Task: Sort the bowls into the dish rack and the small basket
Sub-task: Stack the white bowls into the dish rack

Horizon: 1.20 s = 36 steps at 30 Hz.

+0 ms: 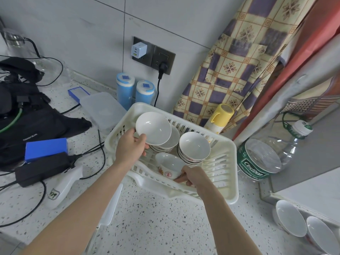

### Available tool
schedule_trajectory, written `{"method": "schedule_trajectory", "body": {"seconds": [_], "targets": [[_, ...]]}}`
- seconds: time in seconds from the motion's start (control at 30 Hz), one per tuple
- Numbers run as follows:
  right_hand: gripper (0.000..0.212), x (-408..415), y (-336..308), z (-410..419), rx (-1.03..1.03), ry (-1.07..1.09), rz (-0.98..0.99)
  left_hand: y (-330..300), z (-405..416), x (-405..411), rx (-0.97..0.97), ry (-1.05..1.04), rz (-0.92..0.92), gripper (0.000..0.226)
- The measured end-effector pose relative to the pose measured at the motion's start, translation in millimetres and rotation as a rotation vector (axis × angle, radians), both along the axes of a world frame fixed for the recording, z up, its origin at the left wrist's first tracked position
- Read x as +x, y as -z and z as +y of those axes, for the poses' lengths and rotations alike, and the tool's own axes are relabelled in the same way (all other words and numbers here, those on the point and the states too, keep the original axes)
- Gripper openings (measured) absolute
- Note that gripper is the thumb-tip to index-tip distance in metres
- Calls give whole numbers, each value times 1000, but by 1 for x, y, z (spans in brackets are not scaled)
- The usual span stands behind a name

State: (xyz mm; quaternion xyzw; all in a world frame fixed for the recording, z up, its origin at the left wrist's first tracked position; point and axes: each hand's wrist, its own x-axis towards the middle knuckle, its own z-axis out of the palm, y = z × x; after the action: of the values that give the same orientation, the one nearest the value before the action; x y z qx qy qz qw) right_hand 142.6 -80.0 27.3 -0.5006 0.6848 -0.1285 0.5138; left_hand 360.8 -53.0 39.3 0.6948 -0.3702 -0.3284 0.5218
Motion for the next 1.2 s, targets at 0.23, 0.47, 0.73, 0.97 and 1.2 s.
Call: {"method": "schedule_trajectory", "body": {"seconds": [0.23, 0.47, 0.73, 0.97, 1.2], "targets": [[20, 1, 0, 0, -11, 48, -27, 1, 0, 1, -3, 3, -8, 11], [25, 0, 0, 0, -24, 53, 29, 0, 0, 0, 1, 2, -24, 16], [21, 1, 1, -1, -4, 33, 35, 0, 0, -1, 15, -8, -52, 18], [27, 1, 10, -8, 35, -3, 107, -1, 0, -1, 15, -12, -53, 16], [31, -2, 14, -12, 53, -63, 196, -1, 0, -1, 17, -9, -63, 12]]}}
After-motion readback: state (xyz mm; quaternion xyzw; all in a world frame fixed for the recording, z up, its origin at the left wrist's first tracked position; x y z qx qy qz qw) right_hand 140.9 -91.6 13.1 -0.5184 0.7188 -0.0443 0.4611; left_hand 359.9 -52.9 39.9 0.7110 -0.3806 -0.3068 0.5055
